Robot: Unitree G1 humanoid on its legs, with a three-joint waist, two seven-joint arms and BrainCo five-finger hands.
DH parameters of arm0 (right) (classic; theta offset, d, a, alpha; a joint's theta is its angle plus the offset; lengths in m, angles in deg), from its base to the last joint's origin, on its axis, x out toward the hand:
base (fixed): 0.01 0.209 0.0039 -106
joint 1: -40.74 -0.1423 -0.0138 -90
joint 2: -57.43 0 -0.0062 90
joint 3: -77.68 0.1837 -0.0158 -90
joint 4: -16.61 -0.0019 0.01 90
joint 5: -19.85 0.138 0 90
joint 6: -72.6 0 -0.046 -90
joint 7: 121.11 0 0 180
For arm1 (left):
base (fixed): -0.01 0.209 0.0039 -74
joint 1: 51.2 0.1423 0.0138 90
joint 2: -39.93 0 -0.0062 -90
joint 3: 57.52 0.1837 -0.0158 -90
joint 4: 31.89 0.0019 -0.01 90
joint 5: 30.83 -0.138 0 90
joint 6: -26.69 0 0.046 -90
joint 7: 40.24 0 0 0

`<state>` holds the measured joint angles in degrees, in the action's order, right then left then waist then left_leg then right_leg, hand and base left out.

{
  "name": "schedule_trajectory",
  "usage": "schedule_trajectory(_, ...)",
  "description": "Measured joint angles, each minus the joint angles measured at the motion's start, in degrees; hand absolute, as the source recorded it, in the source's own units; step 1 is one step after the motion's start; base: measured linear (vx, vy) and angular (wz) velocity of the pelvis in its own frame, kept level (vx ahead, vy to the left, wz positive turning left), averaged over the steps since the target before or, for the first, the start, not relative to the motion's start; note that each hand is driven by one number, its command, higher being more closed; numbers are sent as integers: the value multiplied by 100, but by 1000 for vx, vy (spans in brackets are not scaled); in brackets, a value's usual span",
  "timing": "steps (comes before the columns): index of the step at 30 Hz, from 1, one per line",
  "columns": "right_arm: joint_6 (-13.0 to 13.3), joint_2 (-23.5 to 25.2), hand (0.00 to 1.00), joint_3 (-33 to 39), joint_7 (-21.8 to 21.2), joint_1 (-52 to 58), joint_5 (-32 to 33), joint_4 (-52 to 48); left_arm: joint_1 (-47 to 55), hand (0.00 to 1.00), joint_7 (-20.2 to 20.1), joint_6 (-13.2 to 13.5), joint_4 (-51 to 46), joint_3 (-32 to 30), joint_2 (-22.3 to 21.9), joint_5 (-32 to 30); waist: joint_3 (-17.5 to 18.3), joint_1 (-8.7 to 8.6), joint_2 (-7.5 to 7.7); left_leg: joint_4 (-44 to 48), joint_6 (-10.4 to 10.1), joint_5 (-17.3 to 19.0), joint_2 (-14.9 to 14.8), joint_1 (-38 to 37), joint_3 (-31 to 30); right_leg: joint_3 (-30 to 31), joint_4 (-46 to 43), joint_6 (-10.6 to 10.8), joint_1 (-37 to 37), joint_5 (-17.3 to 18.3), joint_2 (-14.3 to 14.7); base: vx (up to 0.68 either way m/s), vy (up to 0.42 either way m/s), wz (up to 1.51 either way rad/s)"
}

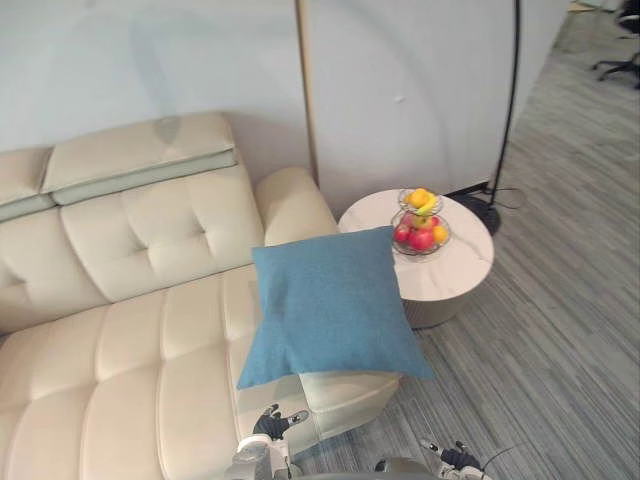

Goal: Pick up cushions and gather them together orderly.

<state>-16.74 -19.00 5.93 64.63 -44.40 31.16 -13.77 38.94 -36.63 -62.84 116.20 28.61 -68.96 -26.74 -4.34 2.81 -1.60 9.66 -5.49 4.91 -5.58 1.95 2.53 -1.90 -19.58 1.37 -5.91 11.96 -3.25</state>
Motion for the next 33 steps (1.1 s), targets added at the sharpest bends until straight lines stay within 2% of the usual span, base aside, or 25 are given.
schedule_trajectory(2,-6,-3,0,-3,-1,-5,-1,-9,-1,0,10,5,-5,10,1,1,6,8,4,-104,36,-48,-1,-12,249,-134,-8,-25,16,21,-43,-19,-35,46)
schedule_trajectory(5,-9,-39,0,-30,-1,-33,0,-18,-1,0,84,7,-6,60,34,15,6,15,11,-406,60,-268,125,-71,173,-259,15,-19,41,23,-167,-54,39,32)
schedule_trajectory(7,-18,-17,0,-26,3,-24,-1,-17,-15,0,134,19,-18,67,103,53,-18,15,74,-685,83,-402,163,-254,157,-353,192,25,234,-23,-201,-84,59,25)
schedule_trajectory(11,-23,-156,0,164,30,-19,-6,-71,46,0,210,11,-22,79,517,68,104,-5,122,-1124,85,-492,187,-403,185,-389,484,141,400,-114,-196,-61,43,11)
schedule_trajectory(16,15,-904,0,725,132,24,-14,-902,61,0,293,31,-509,-167,1161,210,133,-34,93,-1378,83,-493,251,-508,350,-332,605,173,424,-129,-246,28,39,6)
schedule_trajectory(18,52,-1158,0,855,154,27,-75,-1550,81,0,355,45,-819,-328,1401,278,161,-37,67,-1360,79,-495,250,-538,375,-279,700,181,499,-124,-233,96,33,-13)
schedule_trajectory(21,103,-1452,0,893,158,10,-354,-2383,131,0,391,156,-1443,-422,1606,393,228,-49,65,-1349,98,-517,254,-591,425,-200,780,178,503,-160,-203,188,5,-15)
schedule_trajectory(24,136,-1639,0,905,148,-189,-452,-2750,117,0,397,209,-1851,-431,1735,513,280,-66,97,-1338,122,-507,295,-602,458,-102,830,173,516,-166,-189,206,-5,-15)
schedule_trajectory(27,157,-1728,0,774,99,-446,-389,-2745,16,0,399,254,-1947,-403,1768,596,286,-128,112,-1332,146,-491,312,-609,443,-55,942,167,579,-176,-191,144,-11,-4)
schedule_trajectory(29,158,-1813,0,481,14,-611,-359,-2736,-57,0,401,261,-2052,-345,1782,703,284,-200,115,-1290,208,-450,314,-598,402,-22,972,152,605,-191,-191,107,-3,2)
schedule_trajectory(33,164,-1829,0,-89,-100,-992,-193,-2720,-231,0,401,280,-2156,-20,1789,727,264,-224,87,-1194,243,-426,306,-579,311,128,1010,175,598,-341,-181,49,12,-11)
